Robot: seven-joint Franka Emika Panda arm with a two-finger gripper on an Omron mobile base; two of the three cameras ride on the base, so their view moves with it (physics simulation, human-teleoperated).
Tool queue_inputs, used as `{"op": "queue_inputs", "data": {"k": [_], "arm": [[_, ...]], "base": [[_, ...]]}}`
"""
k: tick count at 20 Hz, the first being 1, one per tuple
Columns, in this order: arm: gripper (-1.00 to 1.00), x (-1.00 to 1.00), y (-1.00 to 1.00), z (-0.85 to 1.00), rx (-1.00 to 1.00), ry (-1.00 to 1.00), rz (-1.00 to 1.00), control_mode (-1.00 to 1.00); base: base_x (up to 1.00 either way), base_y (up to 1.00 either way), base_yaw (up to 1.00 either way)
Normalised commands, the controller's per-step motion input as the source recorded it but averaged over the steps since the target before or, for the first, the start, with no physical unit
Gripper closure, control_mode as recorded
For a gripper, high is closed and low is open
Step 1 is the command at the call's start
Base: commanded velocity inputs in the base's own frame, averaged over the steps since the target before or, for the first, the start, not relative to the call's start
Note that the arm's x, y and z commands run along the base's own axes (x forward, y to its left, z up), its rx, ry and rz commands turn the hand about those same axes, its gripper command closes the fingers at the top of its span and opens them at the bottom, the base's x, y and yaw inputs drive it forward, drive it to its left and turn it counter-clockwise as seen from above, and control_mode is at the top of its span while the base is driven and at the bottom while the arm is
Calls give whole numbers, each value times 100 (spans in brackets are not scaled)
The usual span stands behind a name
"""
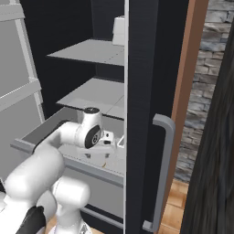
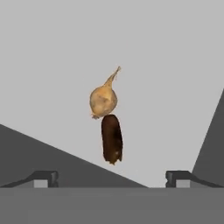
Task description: Place the onion and sweet potato inside the fridge drawer. Close the drawer after placing the vegetables.
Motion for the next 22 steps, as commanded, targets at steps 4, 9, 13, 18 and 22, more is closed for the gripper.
{"op": "queue_inputs", "data": {"k": [4, 9, 13, 18, 22], "arm": [[-100, -41, 62, 100, -1, -35, -7, -100], [-100, -60, 100, 95, -11, -30, -3, -100], [-100, -51, 100, 14, -24, -3, 0, -100], [-100, -25, 100, -3, -25, 1, 7, -100], [-100, -4, 96, -26, -26, 10, 8, -100]], "base": [[0, 0, 0], [0, 0, 0], [0, 0, 0], [0, 0, 0], [0, 0, 0]]}}
